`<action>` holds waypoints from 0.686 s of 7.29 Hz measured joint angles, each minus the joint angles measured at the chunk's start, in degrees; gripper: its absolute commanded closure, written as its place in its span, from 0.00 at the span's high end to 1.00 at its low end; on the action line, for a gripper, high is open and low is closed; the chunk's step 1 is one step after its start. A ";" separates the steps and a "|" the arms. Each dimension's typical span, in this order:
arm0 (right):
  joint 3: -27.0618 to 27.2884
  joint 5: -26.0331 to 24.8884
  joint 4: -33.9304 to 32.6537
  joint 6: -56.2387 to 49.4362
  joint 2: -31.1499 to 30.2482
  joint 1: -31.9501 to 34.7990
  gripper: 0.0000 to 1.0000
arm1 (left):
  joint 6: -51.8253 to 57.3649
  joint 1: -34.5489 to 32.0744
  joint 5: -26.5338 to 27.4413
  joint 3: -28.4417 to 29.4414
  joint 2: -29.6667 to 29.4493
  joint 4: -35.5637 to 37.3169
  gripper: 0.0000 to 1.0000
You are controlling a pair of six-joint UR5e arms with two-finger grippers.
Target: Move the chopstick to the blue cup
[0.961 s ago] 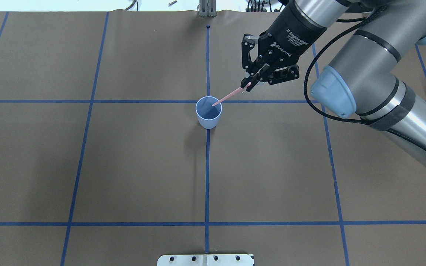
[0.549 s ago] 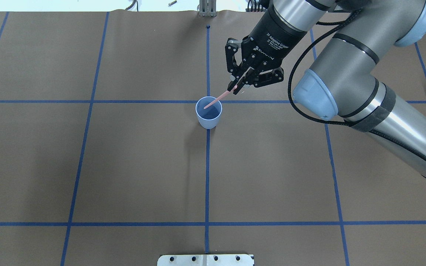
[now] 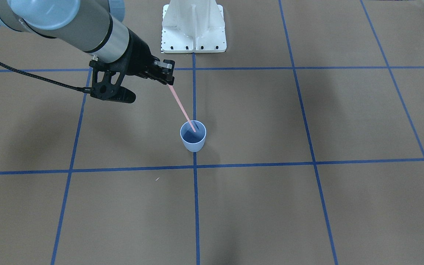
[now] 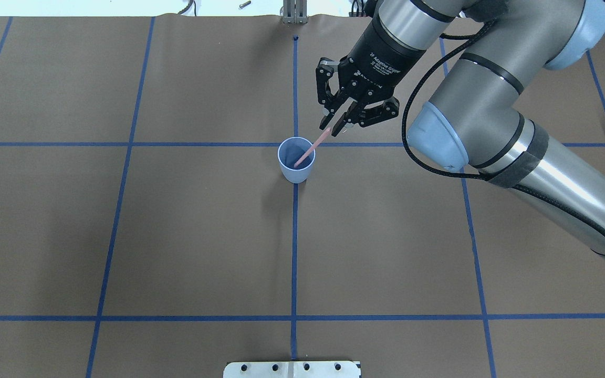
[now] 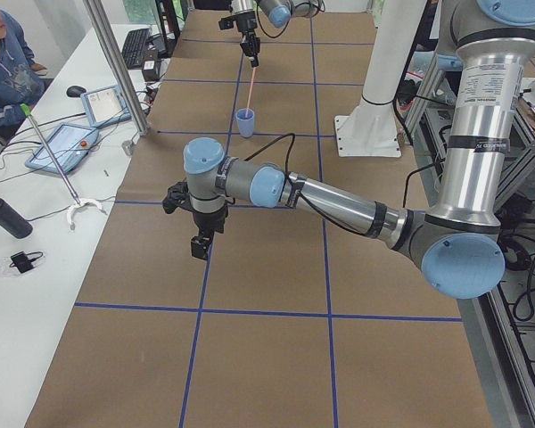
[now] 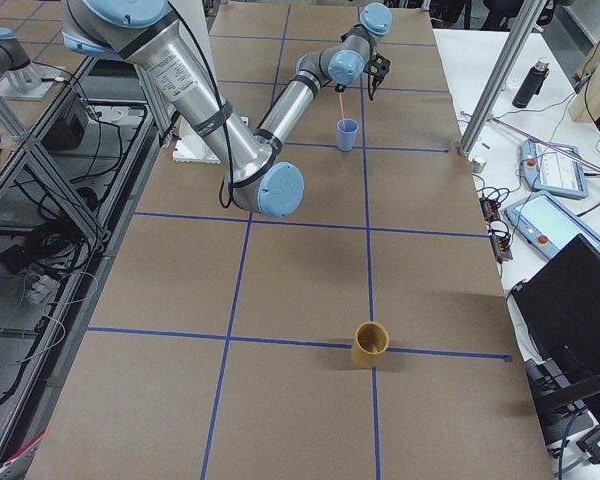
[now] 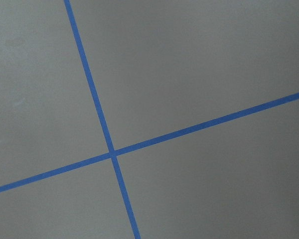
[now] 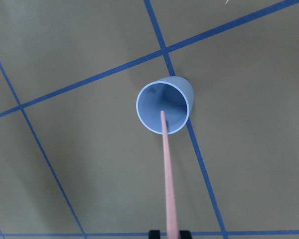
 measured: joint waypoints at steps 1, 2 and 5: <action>-0.25 -0.43 0.03 -0.04 0.00 -0.26 0.67 | 0.02 0.00 0.00 0.00 0.00 0.02 0.99; -0.69 -0.97 0.90 0.00 -0.01 -0.39 0.67 | 0.03 0.00 0.00 0.00 0.00 0.02 0.99; 0.54 -1.00 3.90 0.01 -3.44 3.18 1.00 | -0.03 0.06 0.00 0.54 -0.19 0.02 0.99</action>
